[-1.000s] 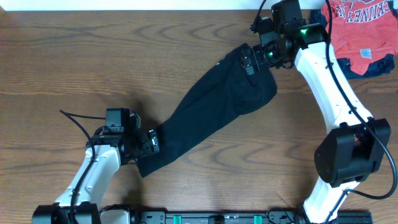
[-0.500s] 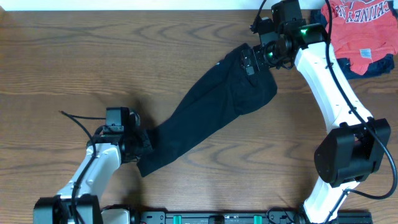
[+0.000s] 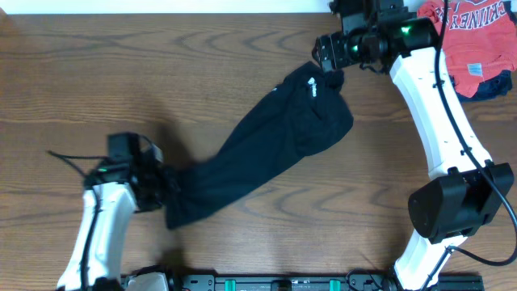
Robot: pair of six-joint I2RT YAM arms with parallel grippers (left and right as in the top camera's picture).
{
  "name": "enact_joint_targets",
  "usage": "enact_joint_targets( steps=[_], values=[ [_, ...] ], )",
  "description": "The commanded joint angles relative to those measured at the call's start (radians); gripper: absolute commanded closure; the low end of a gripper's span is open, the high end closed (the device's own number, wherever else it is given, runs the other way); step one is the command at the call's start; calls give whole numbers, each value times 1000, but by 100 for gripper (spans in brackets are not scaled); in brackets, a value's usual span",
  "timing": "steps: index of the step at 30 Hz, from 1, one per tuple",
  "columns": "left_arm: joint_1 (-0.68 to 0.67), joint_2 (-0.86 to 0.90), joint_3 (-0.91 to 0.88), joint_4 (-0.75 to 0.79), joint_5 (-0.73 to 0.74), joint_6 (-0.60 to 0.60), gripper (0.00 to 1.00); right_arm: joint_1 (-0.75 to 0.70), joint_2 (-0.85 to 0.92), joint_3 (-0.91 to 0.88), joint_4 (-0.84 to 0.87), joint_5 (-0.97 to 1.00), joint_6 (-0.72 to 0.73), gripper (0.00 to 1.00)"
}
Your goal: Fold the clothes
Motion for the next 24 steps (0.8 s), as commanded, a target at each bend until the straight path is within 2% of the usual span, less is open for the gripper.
enact_joint_targets(
  steps=[1, 4, 6, 7, 9, 10, 11, 18, 24],
  values=[
    [54, -27, 129, -95, -8, 114, 94, 0, -16, 26, -5, -64, 20, 19],
    [83, -19, 216, -187, -11, 169, 94, 9, -15, 21, -28, -67, 20, 23],
    [98, -14, 259, -219, -13, 195, 94, 18, -15, 16, -43, -71, 33, 31],
    [106, -11, 276, -226, -21, 198, 94, 21, -14, 16, -48, -72, 46, 38],
    [126, -10, 303, -226, -48, 197, 94, 24, -11, 11, -51, -83, 69, 64],
    [138, -9, 313, -223, -58, 197, 94, 24, -9, 5, -51, -98, 79, 86],
    [150, -8, 322, -219, -61, 197, 94, 24, -6, -2, -51, -116, 92, 99],
    [201, 19, 375, -171, -61, 198, 94, 20, 37, -122, 25, -278, 92, 99],
    [201, 51, 420, -154, -61, 217, 94, 47, 93, -240, 124, -317, 118, 99]
  ],
)
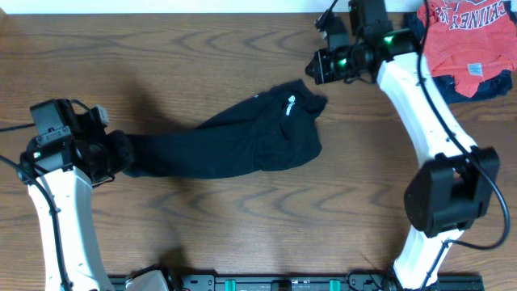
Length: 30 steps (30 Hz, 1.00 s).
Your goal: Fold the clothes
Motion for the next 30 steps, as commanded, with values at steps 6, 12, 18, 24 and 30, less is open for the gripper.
enact_joint_targets(
  steps=[6, 12, 18, 24, 30],
  values=[
    [3, 35, 114, 3, -5, 25, 94, 66, 119, -133, 100, -70, 70, 99],
    [-57, 36, 150, 4, -5, 24, 94, 63, 208, -143, 120, -53, 77, 99],
    [-188, 92, 150, 23, -6, 23, 94, 65, 241, -143, 126, -47, 80, 99],
    [-312, 212, 150, 73, -5, 5, 94, 69, 241, -143, 126, -47, 80, 99],
    [-479, 343, 150, 163, -5, -23, 94, 68, 241, -143, 127, -45, 80, 99]
  ],
)
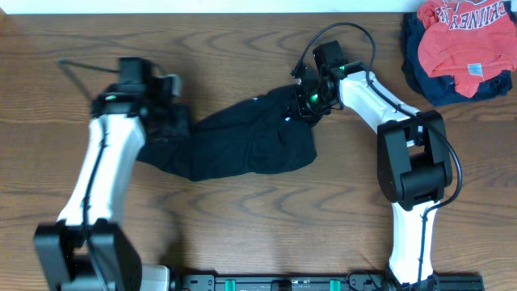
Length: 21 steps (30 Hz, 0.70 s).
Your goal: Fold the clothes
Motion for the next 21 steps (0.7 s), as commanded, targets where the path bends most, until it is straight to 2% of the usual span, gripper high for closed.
enact_joint_targets(
  steps=[1, 6, 15, 18, 19, 21],
  values=[
    [-92, 60, 21, 46, 0, -38, 94, 3, 14, -5, 0, 1, 15, 99],
    [-217, 116, 21, 120, 0, -82, 94, -2, 14, -5, -1, 0, 15, 99],
    [-330, 128, 21, 112, -1, -108, 93, -19, 14, -5, -1, 0, 15, 99],
    [-328, 118, 23, 99, -1, -107, 35, -21, 14, -5, -3, 0, 15, 99],
    [-320, 112, 29, 87, -1, -108, 26, -21, 14, -5, -3, 0, 15, 99],
    [-293, 90, 63, 36, -1, -107, 16, -21, 14, -5, -3, 0, 15, 99]
  ],
)
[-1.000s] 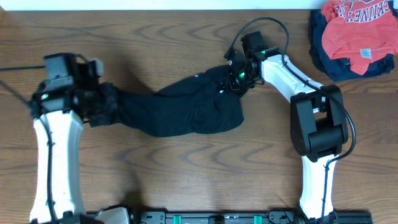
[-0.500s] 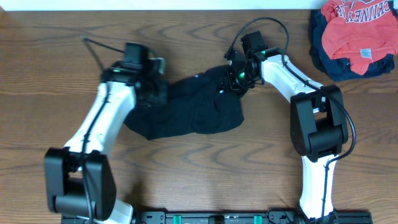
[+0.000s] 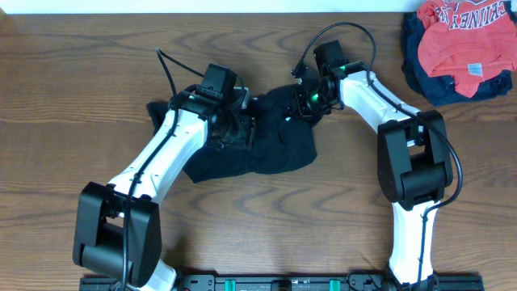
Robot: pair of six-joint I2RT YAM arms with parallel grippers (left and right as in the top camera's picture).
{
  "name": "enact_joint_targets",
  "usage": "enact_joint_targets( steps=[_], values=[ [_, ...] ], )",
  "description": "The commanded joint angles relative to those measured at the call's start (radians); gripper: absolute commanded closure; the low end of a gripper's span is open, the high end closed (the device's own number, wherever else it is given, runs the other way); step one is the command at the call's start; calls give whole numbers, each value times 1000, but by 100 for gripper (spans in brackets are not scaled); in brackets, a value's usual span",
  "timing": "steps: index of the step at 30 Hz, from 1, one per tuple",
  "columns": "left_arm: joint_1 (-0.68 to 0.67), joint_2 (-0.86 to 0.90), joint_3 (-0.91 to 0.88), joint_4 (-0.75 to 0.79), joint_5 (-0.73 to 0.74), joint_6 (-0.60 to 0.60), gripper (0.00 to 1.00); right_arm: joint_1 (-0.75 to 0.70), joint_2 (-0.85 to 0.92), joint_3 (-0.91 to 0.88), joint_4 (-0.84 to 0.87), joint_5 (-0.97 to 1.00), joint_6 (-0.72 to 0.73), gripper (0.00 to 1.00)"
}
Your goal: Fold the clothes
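Observation:
A black garment (image 3: 271, 149) lies bunched in the middle of the table. My left gripper (image 3: 236, 132) is over its left part, with dark cloth gathered under the fingers; it looks shut on the cloth. At the garment's upper right corner my right gripper (image 3: 305, 103) sits low on the fabric, its jaws hidden against the dark cloth. A fold of the garment lies doubled over toward the middle beneath the left arm.
A pile of clothes (image 3: 460, 48), an orange printed shirt on navy cloth, sits at the far right corner. The wooden table (image 3: 97, 73) shows bare wood to the left and along the front.
My left gripper moved right, from the garment's left end to over its middle, carrying the cloth with it. The garment is now shorter and doubled. The right gripper stayed at the upper right corner.
The garment first stretched diagonally between both grippers, left low and right high. Then it was laid out level across the table, with the right gripper apart from it. Later the right gripper sat on its upper right corner. Now the left end is folded toward the middle.

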Motion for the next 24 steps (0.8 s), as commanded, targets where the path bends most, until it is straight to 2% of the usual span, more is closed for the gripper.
enact_joint_targets(
  steps=[1, 4, 8, 14, 20, 24],
  values=[
    [48, -48, 79, -64, -3, -5, 14, -16, 14, -5, -2, 0, 12, 99],
    [115, -97, 161, -143, -5, 4, 12, -16, 14, -5, 0, 0, 12, 99],
    [218, -150, 205, -138, -45, 7, 12, -16, 14, -5, 0, 0, 12, 99],
    [351, -94, 205, -157, -108, 45, 12, -16, 14, -5, 0, 0, 12, 99],
    [364, 25, 205, -220, -108, 98, 12, -16, 14, -5, 0, 0, 12, 99],
    [364, 72, 205, -238, -108, 107, 17, -16, 14, -5, -4, 0, 12, 99]
  ],
)
